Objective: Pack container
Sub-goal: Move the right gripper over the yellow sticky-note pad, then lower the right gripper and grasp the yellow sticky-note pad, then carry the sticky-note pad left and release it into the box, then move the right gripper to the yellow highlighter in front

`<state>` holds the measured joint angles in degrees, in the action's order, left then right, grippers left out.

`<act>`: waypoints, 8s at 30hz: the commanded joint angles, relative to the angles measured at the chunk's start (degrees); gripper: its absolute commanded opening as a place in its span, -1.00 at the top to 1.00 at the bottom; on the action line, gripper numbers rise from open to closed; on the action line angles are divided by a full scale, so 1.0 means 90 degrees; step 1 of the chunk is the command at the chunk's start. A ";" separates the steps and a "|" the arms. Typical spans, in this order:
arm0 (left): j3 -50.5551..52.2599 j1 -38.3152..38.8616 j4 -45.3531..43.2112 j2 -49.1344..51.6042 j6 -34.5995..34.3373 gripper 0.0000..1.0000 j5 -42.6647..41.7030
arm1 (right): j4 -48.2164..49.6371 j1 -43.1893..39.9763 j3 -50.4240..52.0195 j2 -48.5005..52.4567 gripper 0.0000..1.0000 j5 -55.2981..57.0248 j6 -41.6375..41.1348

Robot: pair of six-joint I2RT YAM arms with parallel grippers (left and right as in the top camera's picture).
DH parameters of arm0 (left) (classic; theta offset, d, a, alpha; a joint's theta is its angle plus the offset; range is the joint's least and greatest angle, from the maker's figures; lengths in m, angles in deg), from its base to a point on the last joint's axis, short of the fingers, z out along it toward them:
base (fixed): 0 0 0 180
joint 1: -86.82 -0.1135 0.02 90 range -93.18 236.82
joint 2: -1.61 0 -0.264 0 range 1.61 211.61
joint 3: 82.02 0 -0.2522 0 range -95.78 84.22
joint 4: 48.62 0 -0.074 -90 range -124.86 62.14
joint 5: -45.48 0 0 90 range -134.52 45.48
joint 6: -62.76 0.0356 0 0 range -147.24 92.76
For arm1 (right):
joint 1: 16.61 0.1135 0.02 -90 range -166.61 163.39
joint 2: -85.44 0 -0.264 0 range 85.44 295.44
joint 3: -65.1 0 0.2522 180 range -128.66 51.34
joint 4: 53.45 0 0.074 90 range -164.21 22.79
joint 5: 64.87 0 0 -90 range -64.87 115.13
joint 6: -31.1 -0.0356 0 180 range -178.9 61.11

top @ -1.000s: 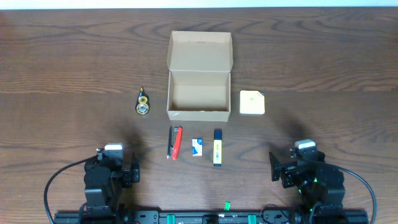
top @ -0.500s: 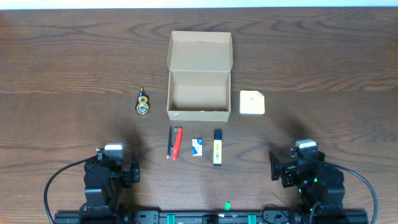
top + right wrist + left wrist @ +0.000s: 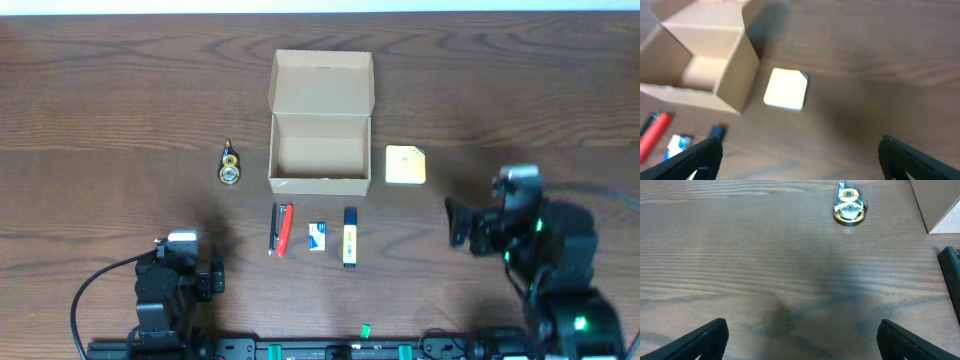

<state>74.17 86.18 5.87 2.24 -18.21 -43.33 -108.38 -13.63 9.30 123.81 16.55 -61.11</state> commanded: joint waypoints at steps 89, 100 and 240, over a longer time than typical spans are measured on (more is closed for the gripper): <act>0.0097 -0.0012 0.0041 -0.0046 0.0044 -0.91 0.0075 | -0.0823 0.1404 -0.4369 0.8767 -0.98 0.1090 -0.1630; 0.0097 -0.0012 0.0041 -0.0046 0.0044 -0.91 0.0075 | -0.0750 0.1404 -0.4369 0.8854 -0.99 0.1093 -0.1630; 0.0097 -0.0012 0.0041 -0.0046 0.0044 -0.91 0.0075 | -0.1489 0.3308 -0.6324 0.7461 -0.98 0.0573 -0.1853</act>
<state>74.17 86.18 5.87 2.19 -18.21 -42.96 -119.55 15.35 -45.80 193.19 18.10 -74.80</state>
